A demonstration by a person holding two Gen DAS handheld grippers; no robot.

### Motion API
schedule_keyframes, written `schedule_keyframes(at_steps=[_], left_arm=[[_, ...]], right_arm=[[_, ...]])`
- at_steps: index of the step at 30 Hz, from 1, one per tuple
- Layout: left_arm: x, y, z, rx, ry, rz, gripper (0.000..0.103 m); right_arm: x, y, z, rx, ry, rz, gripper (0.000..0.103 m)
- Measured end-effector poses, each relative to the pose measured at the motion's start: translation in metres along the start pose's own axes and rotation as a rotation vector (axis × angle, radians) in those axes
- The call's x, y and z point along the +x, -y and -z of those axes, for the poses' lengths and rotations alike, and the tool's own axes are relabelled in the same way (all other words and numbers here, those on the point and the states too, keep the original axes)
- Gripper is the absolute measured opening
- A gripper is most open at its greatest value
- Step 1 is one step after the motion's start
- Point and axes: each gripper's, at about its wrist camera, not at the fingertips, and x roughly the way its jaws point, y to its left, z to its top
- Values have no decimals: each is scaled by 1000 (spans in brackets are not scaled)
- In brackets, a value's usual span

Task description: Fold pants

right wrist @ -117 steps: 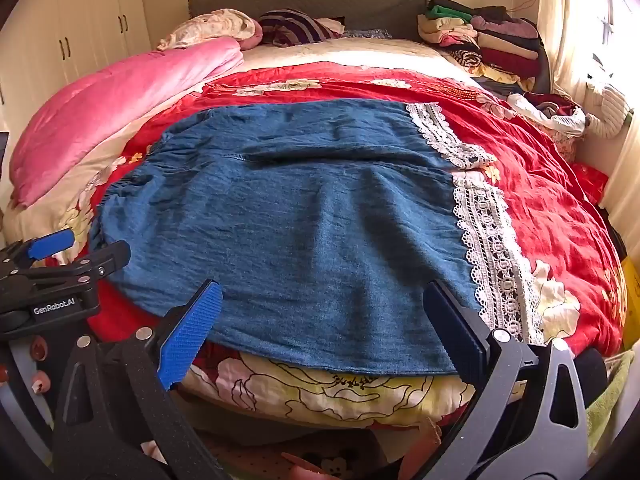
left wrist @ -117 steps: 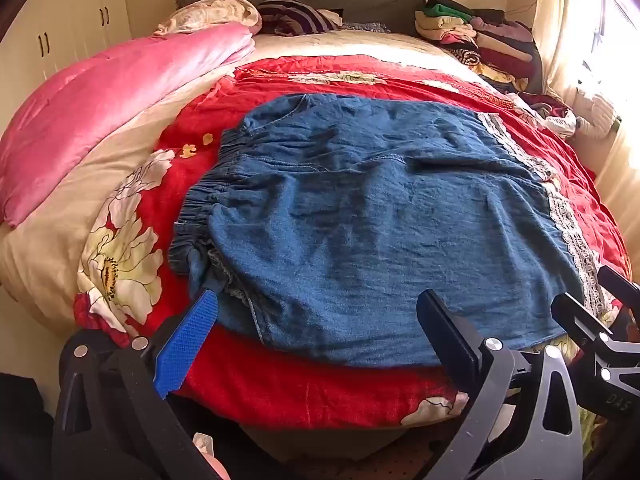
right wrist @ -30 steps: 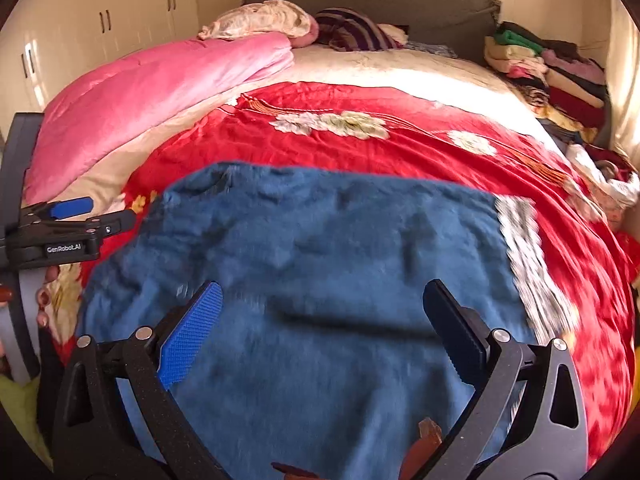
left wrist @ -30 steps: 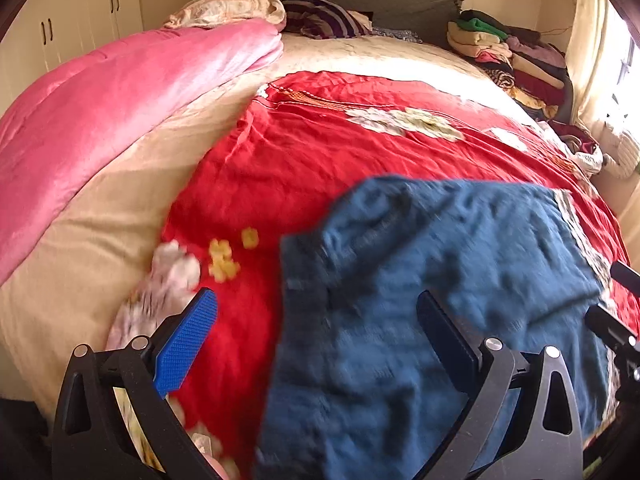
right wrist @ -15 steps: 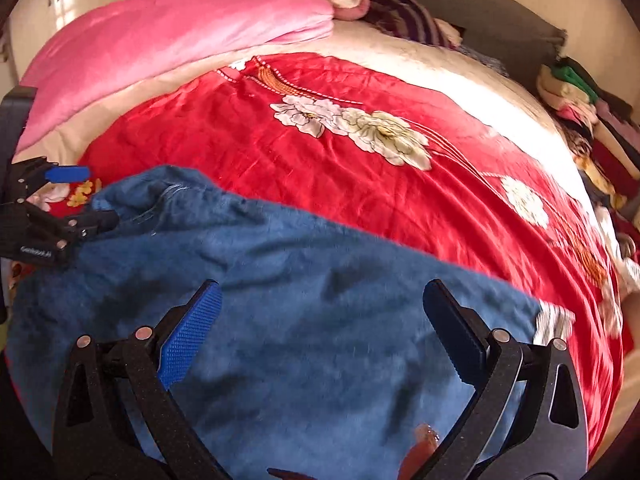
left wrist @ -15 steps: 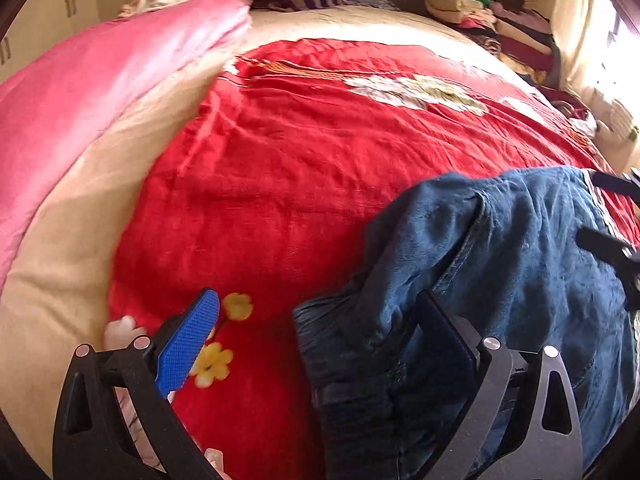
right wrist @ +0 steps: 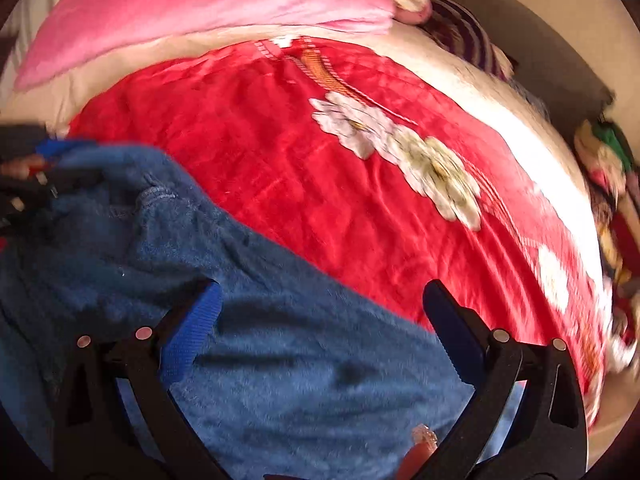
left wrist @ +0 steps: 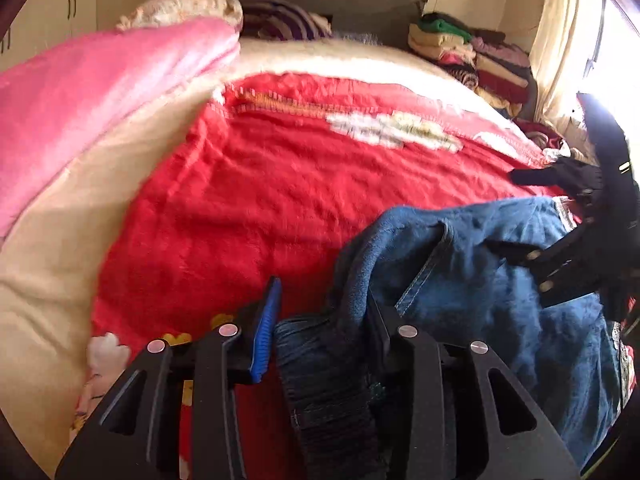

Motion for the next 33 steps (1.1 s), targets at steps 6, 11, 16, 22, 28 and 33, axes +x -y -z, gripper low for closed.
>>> schedule_keyframes(at_steps=[6, 11, 16, 22, 28, 33], left_arm=[[-27, 6, -1, 15, 71, -6, 36], [-23, 2, 4, 25, 50, -42, 36], [-30, 4, 8, 50, 72, -51, 36], [-57, 12, 14, 82, 132, -67, 36], [-96, 17, 35, 71, 217, -63, 36], [-131, 16, 71, 22, 241, -36, 36]], right_arm=[[10, -22, 2, -104, 17, -7, 51], [-1, -24, 14, -18, 53, -81, 7], [-31, -21, 28, 77, 117, -108, 4], [-89, -33, 47, 137, 212, -128, 3], [-139, -59, 77, 172, 285, -164, 3], [-161, -86, 101, 181, 294, -210, 3]])
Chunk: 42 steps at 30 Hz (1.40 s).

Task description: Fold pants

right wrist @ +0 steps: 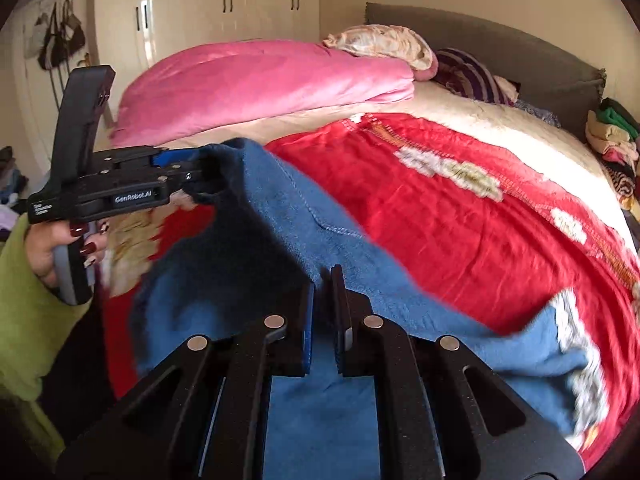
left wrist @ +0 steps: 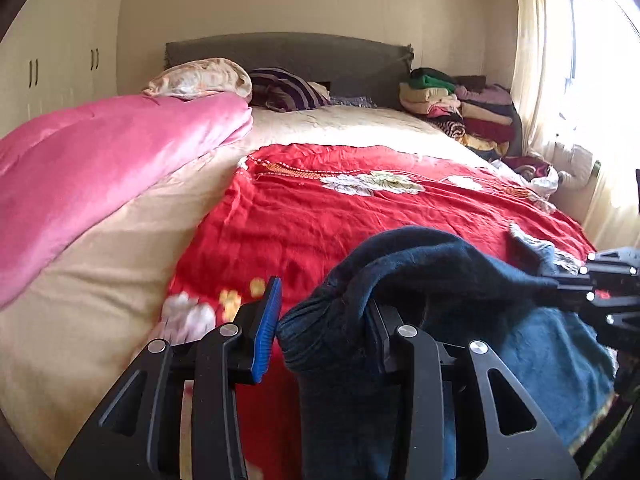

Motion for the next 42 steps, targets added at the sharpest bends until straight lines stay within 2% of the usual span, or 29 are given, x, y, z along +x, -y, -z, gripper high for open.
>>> schedule_keyframes(at_steps=[7, 11, 16, 23, 27, 28, 32, 33, 34, 35, 36, 38, 41, 42], left_arm=[[-32, -5, 30, -12, -45, 6, 35], [-42, -4, 46, 13, -81, -10, 35], [-52, -11, 67, -9, -127, -4, 35], [-67, -15, 73, -10, -130, -15, 35], [-77, -29, 69, -64, -125, 1, 35], [-78, -30, 68, -74, -123, 4, 35], [-66, -35, 57, -131, -144, 101, 37], [-60, -36, 55, -148, -163, 116, 45], [-53, -37, 53, -166, -177, 125, 58], [-45, -39, 52, -188, -195, 136, 61], [-39, -40, 51, -203, -205, 145, 61], [-24, -41, 51, -226, -237, 167, 61], [-7, -39, 52, -234, -274, 158, 60], [-3, -38, 52, -238, -276, 152, 50]], right_arm=[[-18, -34, 29, 1, -19, -41, 4], [-25, -56, 44, -37, -39, -53, 4], [-31, -72, 62, -51, -65, -79, 4], [-45, -85, 78, -70, -71, -109, 4], [-44, -93, 93, -72, -95, -146, 3], [-43, -96, 96, -80, -105, -140, 3], [-44, -102, 97, -94, -91, -120, 5], [-45, -103, 98, -101, -88, -112, 12], [-46, -103, 98, -112, -87, -95, 22], [-46, -104, 98, -131, -89, -68, 25], [-46, -104, 100, -150, -94, -55, 29], [-41, -106, 101, -194, -108, -19, 29], [-28, -107, 100, -260, -128, 35, 29], [-23, -108, 100, -287, -136, 60, 29]])
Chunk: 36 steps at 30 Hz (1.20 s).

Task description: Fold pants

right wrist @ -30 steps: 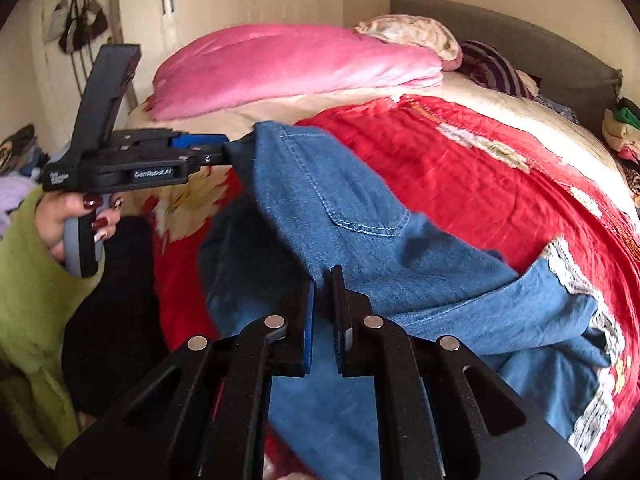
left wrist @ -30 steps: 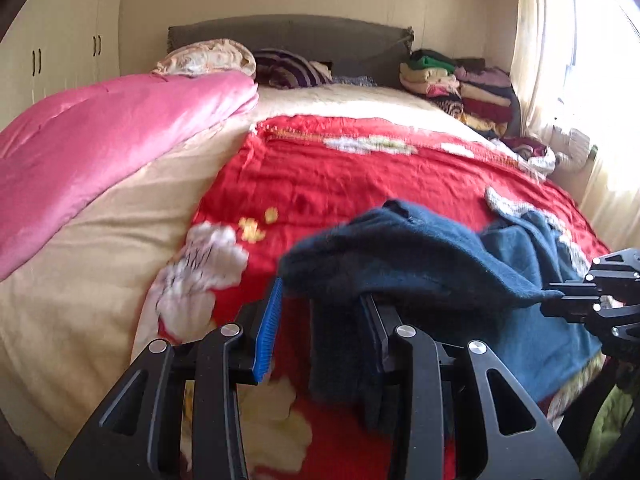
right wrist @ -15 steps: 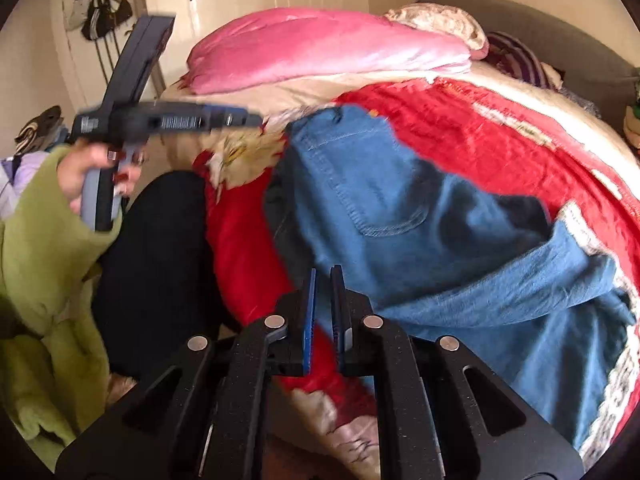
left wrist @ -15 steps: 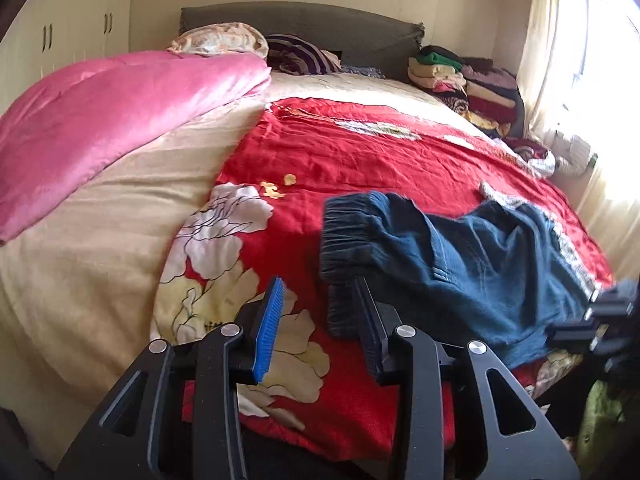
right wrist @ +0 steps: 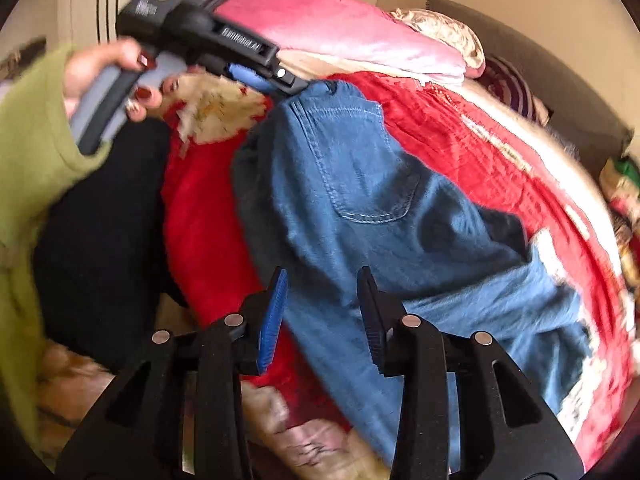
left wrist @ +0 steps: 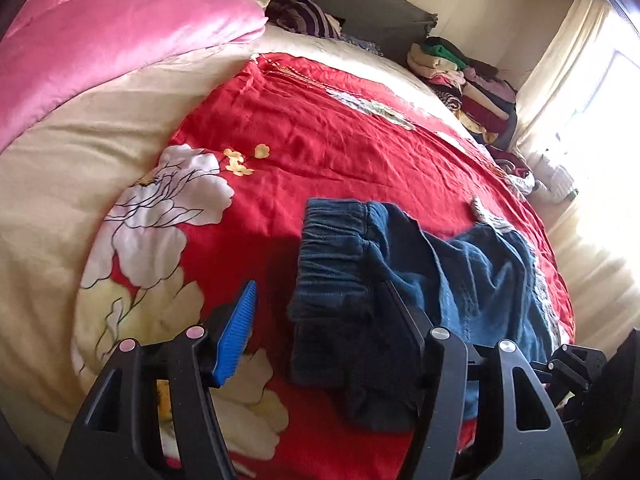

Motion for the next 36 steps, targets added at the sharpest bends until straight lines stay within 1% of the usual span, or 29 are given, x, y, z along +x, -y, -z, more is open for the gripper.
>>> schedule_keyframes(at_steps=[1, 2, 3, 4, 6, 7, 9, 11, 12, 13, 15, 17, 18, 21, 24, 26, 27, 28, 30, 31, 32, 34, 36], left_arm=[[2, 1, 0, -7, -3, 9, 34], [3, 3, 0, -9, 2, 8, 34], [0, 5, 0, -2, 12, -1, 34], [-5, 8, 2, 7, 26, -4, 34], [-18, 10, 6, 13, 53, 3, 33], [-25, 11, 10, 20, 66, 1, 33], [-36, 12, 16, 32, 79, -8, 33], [-38, 9, 23, 34, 67, -26, 34], [-36, 8, 26, 39, 55, -42, 34], [-30, 7, 29, 43, 35, -67, 34], [-19, 4, 33, 47, 3, -92, 34], [-11, 8, 37, 77, -12, -129, 35], [-8, 10, 37, 92, -15, -144, 37], [-9, 11, 37, 101, -10, -162, 37], [-16, 13, 39, 101, 1, -174, 38], [-18, 16, 40, 106, 3, -188, 43], [-19, 19, 41, 114, 3, -192, 44], [-19, 22, 42, 120, 3, -196, 44], [-20, 24, 42, 126, 4, -208, 45], [-22, 26, 42, 129, 6, -215, 47], [-23, 27, 42, 132, 7, -219, 49], [-27, 29, 42, 136, 14, -225, 53], [-35, 34, 41, 145, 30, -228, 54]], right_arm=[[5, -1, -1, -23, -13, 26, 28], [14, -1, 0, -41, -41, 58, 21], [18, 1, 0, -35, -55, 58, 1], [19, 5, 1, -7, -61, 50, 0], [8, 10, 4, 63, -24, -20, 0], [0, 10, 5, 68, -9, -45, 0], [-7, 8, 7, 75, 2, -66, 0], [-7, 8, 10, 102, 3, -120, 0], [-4, 7, 11, 106, -4, -133, 0], [1, 6, 12, 106, -17, -135, 0], [13, 2, 16, 107, -57, -138, 0], [21, 0, 21, 122, -79, -147, 0], [22, 1, 23, 129, -81, -156, 1], [12, 3, 22, 156, -64, -184, 6], [-8, 12, 16, 198, 7, -199, 12], [-17, 17, 12, 226, 55, -176, 21], [-18, 19, 11, 243, 70, -170, 30], [-16, 22, 11, 267, 77, -165, 35], [-7, 27, 14, 294, 49, -162, 37], [0, 28, 17, 304, 22, -158, 38], [12, 29, 22, 326, -36, -161, 40], [26, 32, 29, 360, -96, -186, 43], [26, 32, 32, 379, -90, -204, 45]])
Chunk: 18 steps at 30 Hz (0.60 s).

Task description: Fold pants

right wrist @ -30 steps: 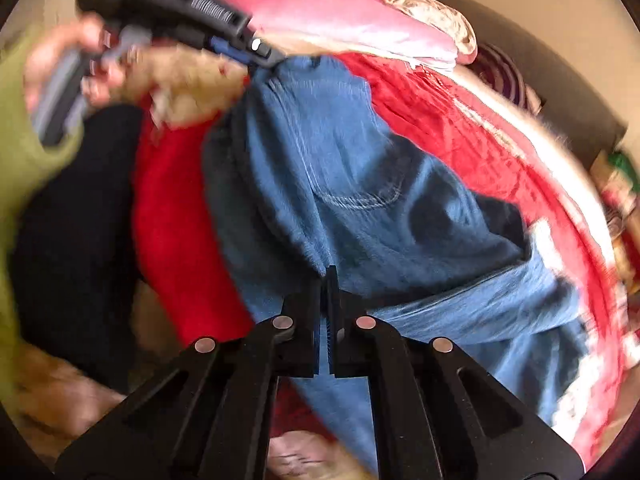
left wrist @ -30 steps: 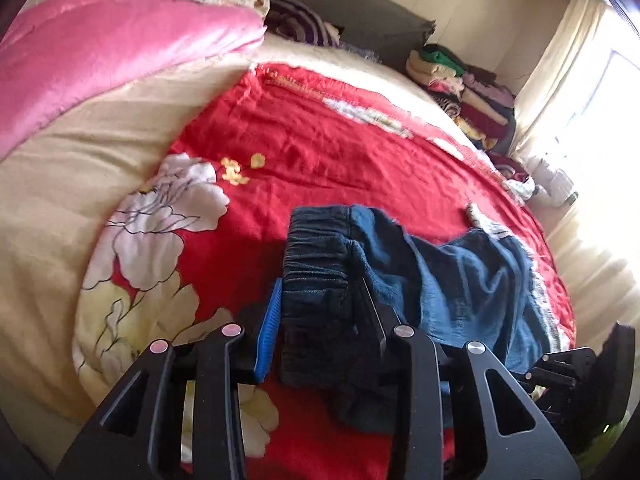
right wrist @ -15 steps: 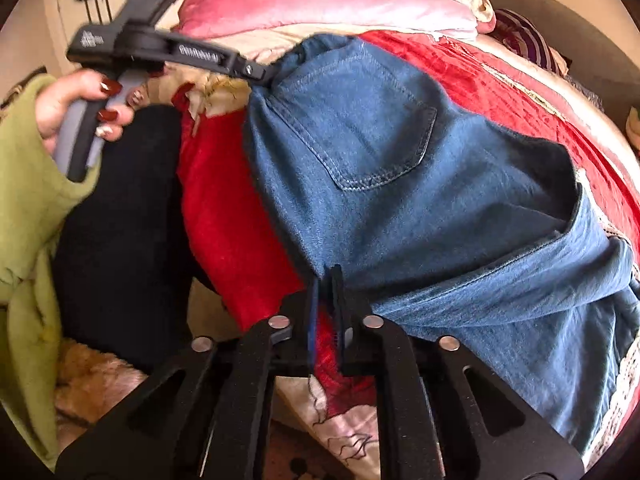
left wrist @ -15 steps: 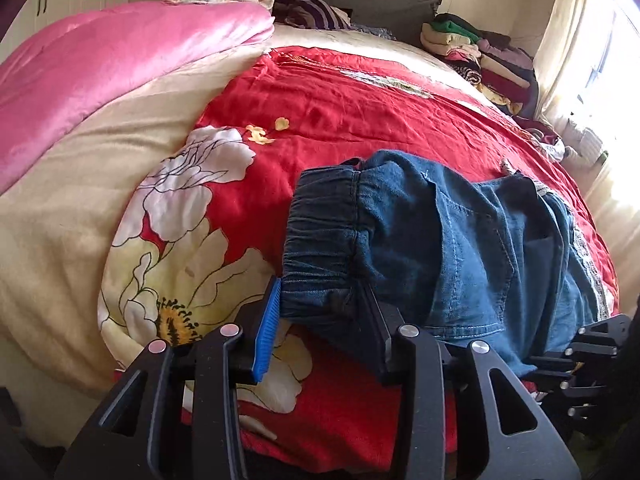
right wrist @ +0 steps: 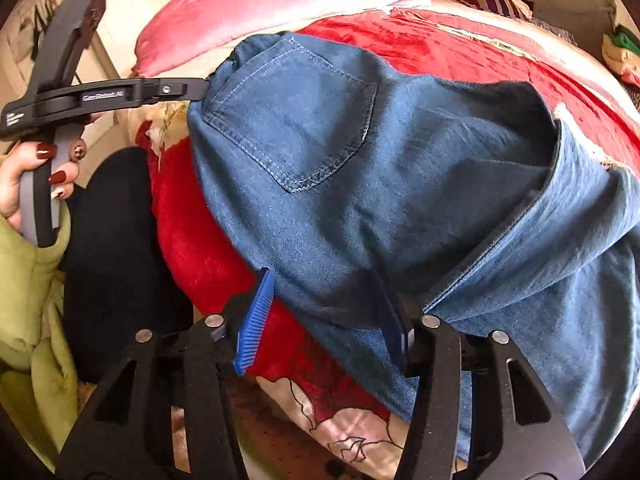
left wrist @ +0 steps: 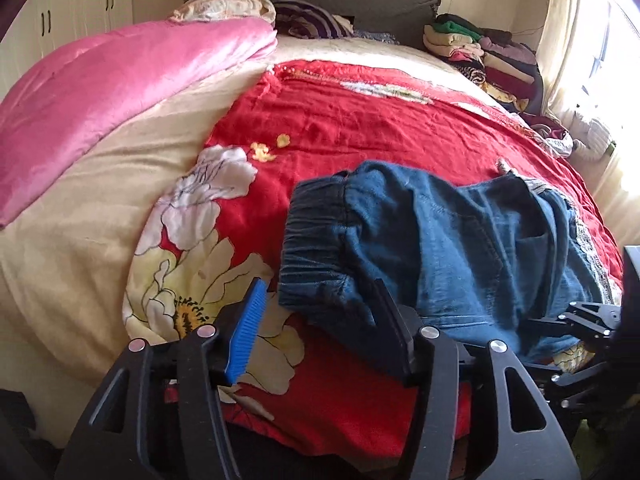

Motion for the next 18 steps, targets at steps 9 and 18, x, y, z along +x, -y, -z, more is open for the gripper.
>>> schedule_keyframes(at_steps=[9, 18], left_arm=[[-33, 21, -11, 42, 80, -19, 73], [-34, 59, -21, 101, 95, 39, 87]], right_arm=[[-40, 12, -4, 38, 124, 0, 54], [-83, 60, -6, 154, 247, 97, 71]])
